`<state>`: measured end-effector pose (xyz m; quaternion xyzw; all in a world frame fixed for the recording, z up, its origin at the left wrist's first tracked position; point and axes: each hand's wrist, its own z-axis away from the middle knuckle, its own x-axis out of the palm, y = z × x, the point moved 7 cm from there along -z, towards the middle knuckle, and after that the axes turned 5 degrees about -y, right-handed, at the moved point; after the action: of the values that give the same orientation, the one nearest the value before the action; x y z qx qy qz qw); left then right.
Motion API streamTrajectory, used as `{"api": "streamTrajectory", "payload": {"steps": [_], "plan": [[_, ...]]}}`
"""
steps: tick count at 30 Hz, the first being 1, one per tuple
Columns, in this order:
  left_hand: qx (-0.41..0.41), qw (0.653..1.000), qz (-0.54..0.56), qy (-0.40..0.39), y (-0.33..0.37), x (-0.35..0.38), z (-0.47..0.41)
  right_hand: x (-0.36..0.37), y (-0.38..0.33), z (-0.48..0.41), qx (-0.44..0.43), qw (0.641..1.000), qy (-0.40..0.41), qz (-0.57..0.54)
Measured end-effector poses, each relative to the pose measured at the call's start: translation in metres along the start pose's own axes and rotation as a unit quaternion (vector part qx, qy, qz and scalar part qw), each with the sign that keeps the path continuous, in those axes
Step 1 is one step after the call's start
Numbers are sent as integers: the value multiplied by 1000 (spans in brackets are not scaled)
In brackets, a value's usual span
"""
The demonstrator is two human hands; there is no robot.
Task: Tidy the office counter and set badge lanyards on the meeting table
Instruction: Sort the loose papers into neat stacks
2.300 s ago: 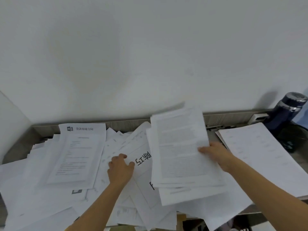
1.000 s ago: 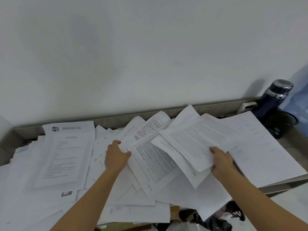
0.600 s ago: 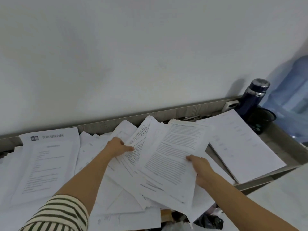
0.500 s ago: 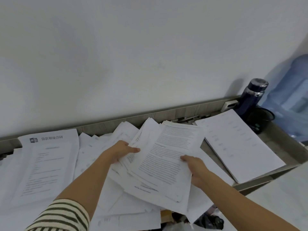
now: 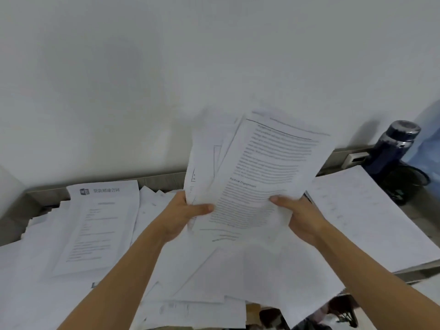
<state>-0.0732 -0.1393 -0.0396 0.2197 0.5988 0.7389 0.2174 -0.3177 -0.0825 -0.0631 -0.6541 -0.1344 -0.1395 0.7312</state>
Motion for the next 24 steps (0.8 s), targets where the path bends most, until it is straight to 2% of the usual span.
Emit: {"api": "streamTrajectory", "payload": {"steps": [3,5,9,15,19,24], "plan": [[18,992,-125,16,10,-12,4,19,-25,-10,-7,995,-49,84],[18,986,-157,56,16,-24,9,28,-36,-11,-9,987,-74,140],[75,989,-92,86,29,-25,19,42,-30,-14,11,975,-108,192],[154,979,35,128,60,-25,26,65,-48,-16,-79,980,-84,162],[168,977,26,129,72,-37,34,68,-56,-16,-74,973,-126,177],[136,982,8,129,52,-41,28,64,-30,-26,-20,980,-102,170]]}}
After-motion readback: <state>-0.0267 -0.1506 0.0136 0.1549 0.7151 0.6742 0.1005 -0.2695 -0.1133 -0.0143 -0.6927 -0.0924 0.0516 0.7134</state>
